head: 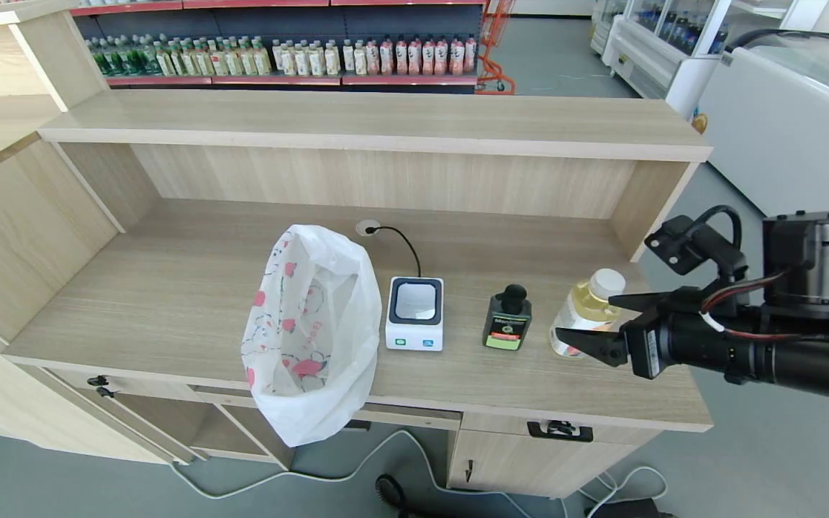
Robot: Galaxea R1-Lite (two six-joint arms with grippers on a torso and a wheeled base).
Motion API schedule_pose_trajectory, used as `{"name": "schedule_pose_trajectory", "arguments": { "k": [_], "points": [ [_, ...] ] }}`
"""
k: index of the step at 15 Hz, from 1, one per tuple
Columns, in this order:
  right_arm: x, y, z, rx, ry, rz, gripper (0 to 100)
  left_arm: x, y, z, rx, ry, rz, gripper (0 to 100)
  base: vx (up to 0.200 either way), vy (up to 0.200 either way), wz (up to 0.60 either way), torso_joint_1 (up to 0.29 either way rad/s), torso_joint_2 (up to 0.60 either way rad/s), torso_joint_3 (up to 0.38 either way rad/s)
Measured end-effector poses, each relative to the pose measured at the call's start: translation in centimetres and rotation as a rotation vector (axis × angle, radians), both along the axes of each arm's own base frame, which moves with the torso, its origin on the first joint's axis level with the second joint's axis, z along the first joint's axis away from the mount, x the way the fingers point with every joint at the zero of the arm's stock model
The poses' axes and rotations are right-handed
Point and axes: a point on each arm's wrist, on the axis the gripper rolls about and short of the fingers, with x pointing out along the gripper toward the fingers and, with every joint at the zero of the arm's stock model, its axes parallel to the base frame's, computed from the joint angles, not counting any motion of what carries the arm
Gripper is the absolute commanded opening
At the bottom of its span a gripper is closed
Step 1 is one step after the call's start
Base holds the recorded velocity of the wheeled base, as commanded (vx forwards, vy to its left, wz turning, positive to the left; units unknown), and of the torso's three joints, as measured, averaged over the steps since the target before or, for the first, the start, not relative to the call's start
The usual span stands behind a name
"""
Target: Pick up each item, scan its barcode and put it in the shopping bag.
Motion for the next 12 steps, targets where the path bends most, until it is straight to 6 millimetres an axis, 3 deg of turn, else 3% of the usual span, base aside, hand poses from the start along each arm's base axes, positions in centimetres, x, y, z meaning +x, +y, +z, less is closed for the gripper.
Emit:
{"name": "schedule_pose_trajectory", "arguments": {
  "k": [6, 12],
  "points": [
    [2.6, 1.9, -3.2, -0.045, 0.014, 0.044, 100, 0.0, 0.0, 0.0, 0.000, 0.000, 0.000, 100, 0.000, 0.000, 0.00, 0.000, 0.00, 0.000],
    [4.5, 2.9, -4.8, -0.059, -0.056, 0.056, 100, 0.0, 0.0, 0.0, 0.000, 0.000, 0.000, 100, 0.000, 0.000, 0.00, 0.000, 0.00, 0.000]
  ]
}}
